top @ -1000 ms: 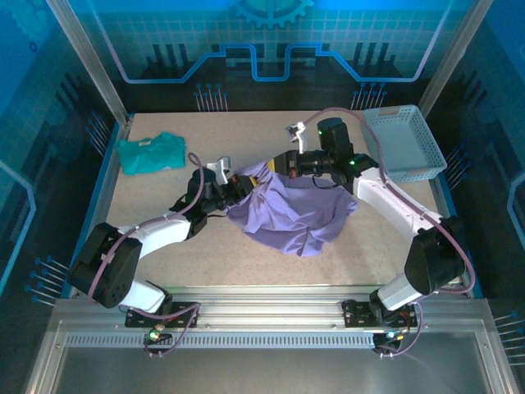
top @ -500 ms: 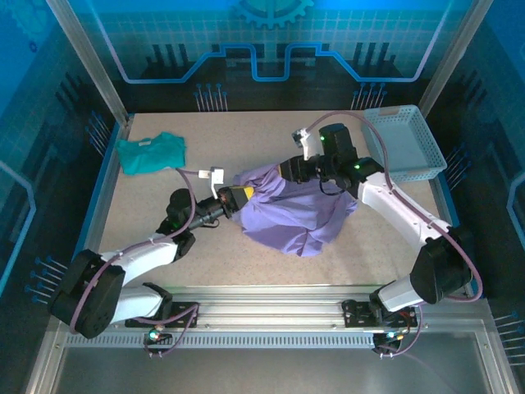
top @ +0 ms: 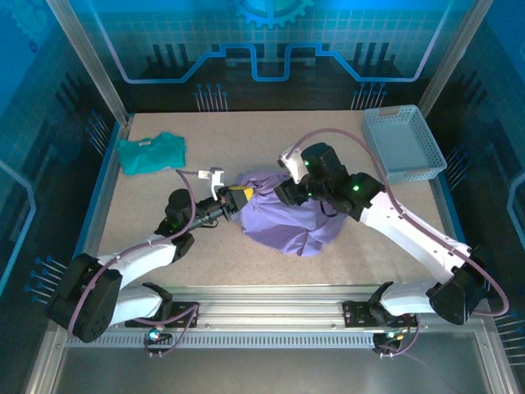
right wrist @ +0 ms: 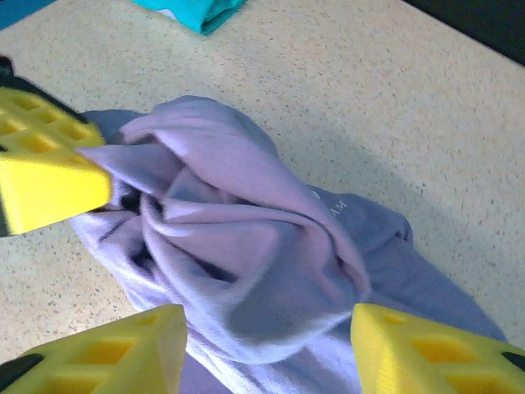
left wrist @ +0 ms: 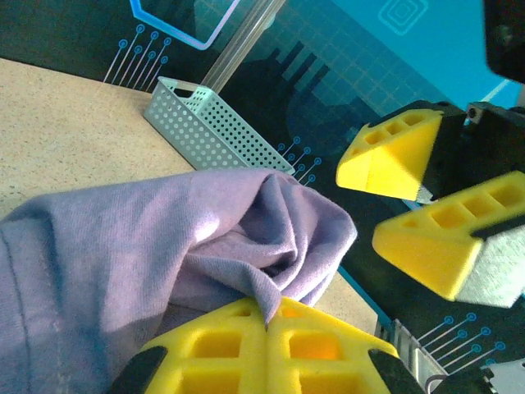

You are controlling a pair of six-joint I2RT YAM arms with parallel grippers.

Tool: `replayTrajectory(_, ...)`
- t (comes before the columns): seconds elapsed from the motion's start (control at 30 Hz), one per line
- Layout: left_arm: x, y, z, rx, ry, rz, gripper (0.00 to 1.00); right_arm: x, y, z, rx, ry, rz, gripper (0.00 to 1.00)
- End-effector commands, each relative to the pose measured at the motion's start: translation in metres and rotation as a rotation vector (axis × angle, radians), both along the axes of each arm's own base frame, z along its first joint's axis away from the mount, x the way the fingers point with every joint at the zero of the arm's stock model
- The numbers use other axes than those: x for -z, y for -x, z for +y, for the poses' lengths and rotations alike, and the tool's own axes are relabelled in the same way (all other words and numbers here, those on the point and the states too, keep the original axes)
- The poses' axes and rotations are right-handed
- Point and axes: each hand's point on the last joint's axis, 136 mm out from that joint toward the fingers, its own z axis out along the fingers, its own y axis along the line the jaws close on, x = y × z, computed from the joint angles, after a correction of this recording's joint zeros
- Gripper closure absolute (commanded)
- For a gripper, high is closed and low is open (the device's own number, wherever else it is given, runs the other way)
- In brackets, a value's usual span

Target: Fold the inside-out t-shirt

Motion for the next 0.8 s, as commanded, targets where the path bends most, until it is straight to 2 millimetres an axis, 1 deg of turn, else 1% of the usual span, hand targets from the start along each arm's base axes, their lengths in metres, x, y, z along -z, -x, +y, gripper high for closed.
replayTrajectory(0.0,-0.014,0.002,0.002,-0.010,-0.015,-0.074,1.00,-0.004,0.000,0.014,-0.066,0.083,-0.062,0.42)
replayTrajectory(0.1,-0.016,0.003,0.002,-0.009,-0.018,-0.080,1.00,0.002,-0.004,0.034,-0.114,0.059,-0.025,0.42)
replayTrajectory(0.17,-0.017,0.004,0.002,-0.006,-0.018,-0.085,1.00,0.011,-0.010,0.044,-0.126,0.065,0.003,0.47)
replayTrajectory(0.2,-0.016,0.004,0.002,-0.005,-0.019,-0.083,1.00,0.013,-0.011,0.048,-0.135,0.065,0.016,0.53)
replayTrajectory(0.23,-0.017,0.005,0.002,-0.006,-0.019,-0.084,1.00,0.016,-0.012,0.051,-0.144,0.059,0.029,0.62)
replayTrajectory(0.27,-0.017,0.005,0.002,-0.007,-0.019,-0.085,1.00,0.017,-0.012,0.053,-0.151,0.046,0.039,0.68)
replayTrajectory(0.33,-0.016,0.004,0.003,-0.013,-0.020,-0.082,1.00,0.011,-0.010,0.056,-0.173,-0.021,0.063,0.84)
replayTrajectory(0.43,-0.016,0.005,0.005,-0.022,-0.022,-0.083,1.00,0.002,-0.006,0.051,-0.208,-0.154,0.115,0.99)
replayTrajectory(0.57,-0.013,0.004,0.008,-0.046,-0.033,-0.077,1.00,-0.011,-0.003,0.038,-0.228,-0.271,0.145,1.00)
replayTrajectory(0.77,-0.010,0.007,0.013,-0.067,-0.021,-0.068,1.00,-0.036,-0.010,0.015,-0.224,-0.434,0.144,1.00)
